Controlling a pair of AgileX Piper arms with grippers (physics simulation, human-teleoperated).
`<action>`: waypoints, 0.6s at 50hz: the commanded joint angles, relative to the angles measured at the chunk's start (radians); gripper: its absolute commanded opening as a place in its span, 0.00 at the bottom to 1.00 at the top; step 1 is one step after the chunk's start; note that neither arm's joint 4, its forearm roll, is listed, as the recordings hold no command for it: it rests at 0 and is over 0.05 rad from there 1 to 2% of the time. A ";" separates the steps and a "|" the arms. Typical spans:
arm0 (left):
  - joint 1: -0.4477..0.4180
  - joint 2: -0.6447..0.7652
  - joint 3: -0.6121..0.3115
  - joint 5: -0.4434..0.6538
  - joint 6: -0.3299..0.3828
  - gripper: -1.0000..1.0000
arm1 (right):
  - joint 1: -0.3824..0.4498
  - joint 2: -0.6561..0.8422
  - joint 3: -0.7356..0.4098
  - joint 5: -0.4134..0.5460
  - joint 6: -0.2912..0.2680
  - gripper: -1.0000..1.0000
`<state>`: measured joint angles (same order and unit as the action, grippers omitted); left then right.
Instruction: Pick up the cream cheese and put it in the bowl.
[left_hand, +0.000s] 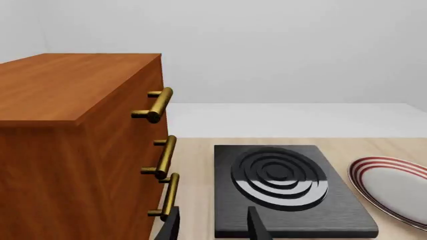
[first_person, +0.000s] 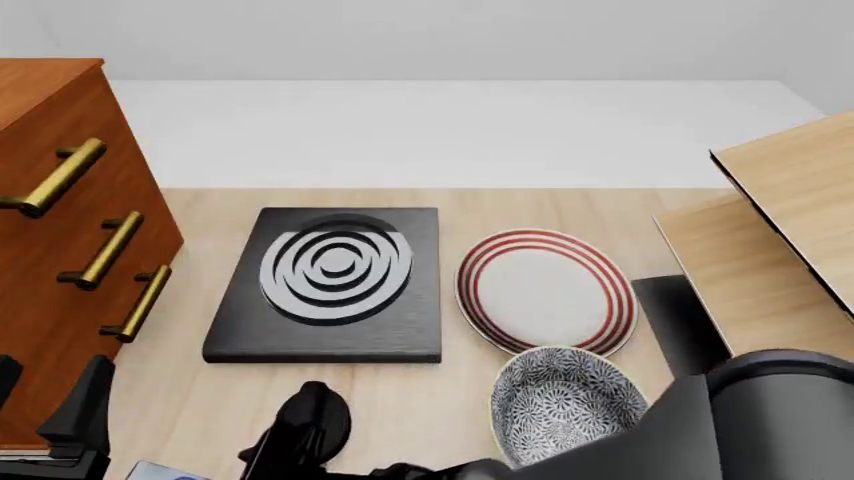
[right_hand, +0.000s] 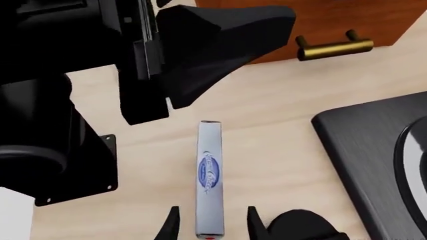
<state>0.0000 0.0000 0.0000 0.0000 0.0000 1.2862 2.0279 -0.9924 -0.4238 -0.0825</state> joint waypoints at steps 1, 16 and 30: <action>0.000 0.000 0.000 0.000 0.000 1.00 | -0.007 0.052 -0.014 -0.012 0.015 1.00; 0.000 0.000 0.000 0.000 0.000 1.00 | -0.005 0.052 -0.018 -0.006 0.008 0.00; 0.000 0.000 0.000 0.000 0.000 1.00 | -0.003 0.032 -0.011 0.001 0.001 0.00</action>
<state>0.0000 0.0000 0.0000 0.0000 0.0000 1.2839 2.0745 -1.0071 -0.4288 -0.0841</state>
